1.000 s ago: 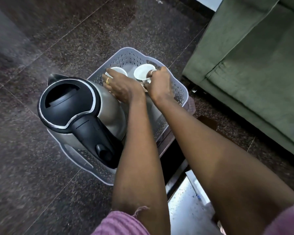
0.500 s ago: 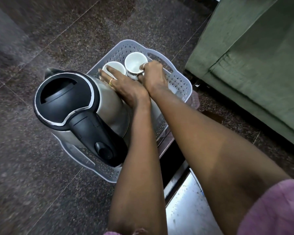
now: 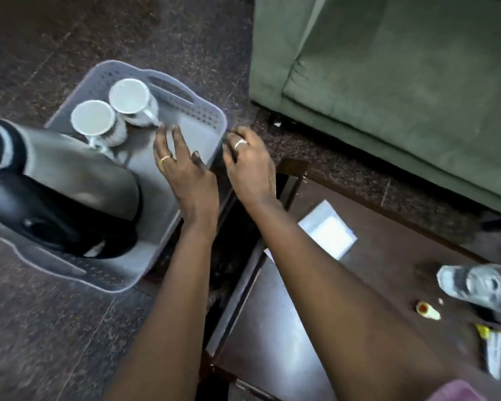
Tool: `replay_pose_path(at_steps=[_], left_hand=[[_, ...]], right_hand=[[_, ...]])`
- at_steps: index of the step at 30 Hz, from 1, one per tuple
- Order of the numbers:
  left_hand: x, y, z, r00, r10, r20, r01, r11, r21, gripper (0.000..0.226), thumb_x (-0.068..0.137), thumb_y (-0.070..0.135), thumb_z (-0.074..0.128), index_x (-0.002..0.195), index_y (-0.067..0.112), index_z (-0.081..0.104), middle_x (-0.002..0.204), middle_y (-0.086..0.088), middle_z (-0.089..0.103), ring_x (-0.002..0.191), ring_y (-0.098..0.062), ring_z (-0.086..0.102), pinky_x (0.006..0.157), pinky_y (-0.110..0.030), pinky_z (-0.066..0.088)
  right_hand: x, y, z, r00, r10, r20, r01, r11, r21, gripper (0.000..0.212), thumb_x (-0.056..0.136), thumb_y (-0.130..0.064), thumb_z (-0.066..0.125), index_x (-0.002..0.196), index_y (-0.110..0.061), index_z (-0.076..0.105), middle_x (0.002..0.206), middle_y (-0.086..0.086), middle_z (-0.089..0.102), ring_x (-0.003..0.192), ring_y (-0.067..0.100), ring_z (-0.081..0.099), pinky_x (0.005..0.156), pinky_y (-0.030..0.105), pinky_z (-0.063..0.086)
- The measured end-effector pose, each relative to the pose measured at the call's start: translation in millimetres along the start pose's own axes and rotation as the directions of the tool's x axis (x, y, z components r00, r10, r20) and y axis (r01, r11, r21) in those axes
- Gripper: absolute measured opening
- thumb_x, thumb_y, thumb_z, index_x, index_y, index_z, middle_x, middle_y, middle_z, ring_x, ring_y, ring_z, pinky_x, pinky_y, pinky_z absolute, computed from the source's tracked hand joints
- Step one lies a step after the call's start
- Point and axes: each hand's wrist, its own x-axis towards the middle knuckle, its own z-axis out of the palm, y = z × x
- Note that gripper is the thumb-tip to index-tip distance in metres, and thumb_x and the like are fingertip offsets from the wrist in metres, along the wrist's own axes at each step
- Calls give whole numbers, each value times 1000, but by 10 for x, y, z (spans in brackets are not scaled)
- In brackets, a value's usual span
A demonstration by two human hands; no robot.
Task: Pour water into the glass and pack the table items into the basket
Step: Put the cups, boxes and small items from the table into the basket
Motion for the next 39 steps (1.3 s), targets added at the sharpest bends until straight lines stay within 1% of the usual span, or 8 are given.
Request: replay_pose_path(at_steps=[4,9,19,24,27,31,36,39], left_hand=[[-707,311,187,968,150,199,-141,988,-55,52,86,-1,48,137,-3,37,146,-23,32,136,-37,29,114,-32,16],[-1638,512,423,828,281,485,-271,958,-92,56,86,1,53,139,-3,34,147,-22,32,137,-37,27,114,-30,13],[-3393,1109,744,634,253,731,-284,955,-85,61,88,8,52,144,7,28,152,-12,28,142,-26,20,117,-33,16],[-3652,945,832,711,85,698,-346,906,243,76,80,30,65,144,11,28,152,-12,28,137,-34,25,114,-49,15],[-3702,862,838,799,-116,590,-187,885,426,90,72,38,73,144,18,23,152,-14,24,137,-38,24,109,-61,14],[-3730,819,852,820,-292,493,28,879,476,90,72,32,73,144,24,19,148,-19,29,132,-41,32,105,-62,28],[-3859,902,874,824,-274,496,51,908,416,86,73,25,70,143,28,20,134,-21,43,121,-43,42,97,-59,38],[-4034,1048,889,807,-179,563,-49,930,364,87,72,25,71,144,28,21,133,-20,43,119,-44,42,97,-57,36]], right_hand=[[-592,495,-386,985,169,-40,-169,986,-7,28,89,-12,56,114,-2,64,126,15,59,120,29,52,100,34,41],[-1341,1115,-835,929,364,-62,-364,931,8,28,90,-12,55,115,-2,64,129,12,57,123,27,49,98,37,42],[-2783,2091,-1759,739,635,-223,-650,760,10,23,90,-15,54,107,-6,67,124,9,59,116,25,52,89,34,46],[-3452,2633,-2207,575,757,-311,-786,616,47,22,89,-14,56,105,-6,68,125,11,56,116,28,51,93,34,42],[-3759,2932,-2467,496,802,-331,-835,546,72,20,86,-9,58,102,-1,68,122,17,56,113,33,51,95,37,42],[-4074,3217,-2739,463,812,-355,-851,519,76,20,85,-4,58,101,5,66,119,23,56,110,40,50,93,42,42],[-4344,3452,-3030,364,824,-433,-902,428,57,24,86,-10,59,106,2,66,125,19,54,114,36,47,91,38,43],[-4457,3667,-3225,380,816,-436,-903,429,15,26,86,-11,58,108,2,63,127,20,51,117,38,45,92,42,43]])
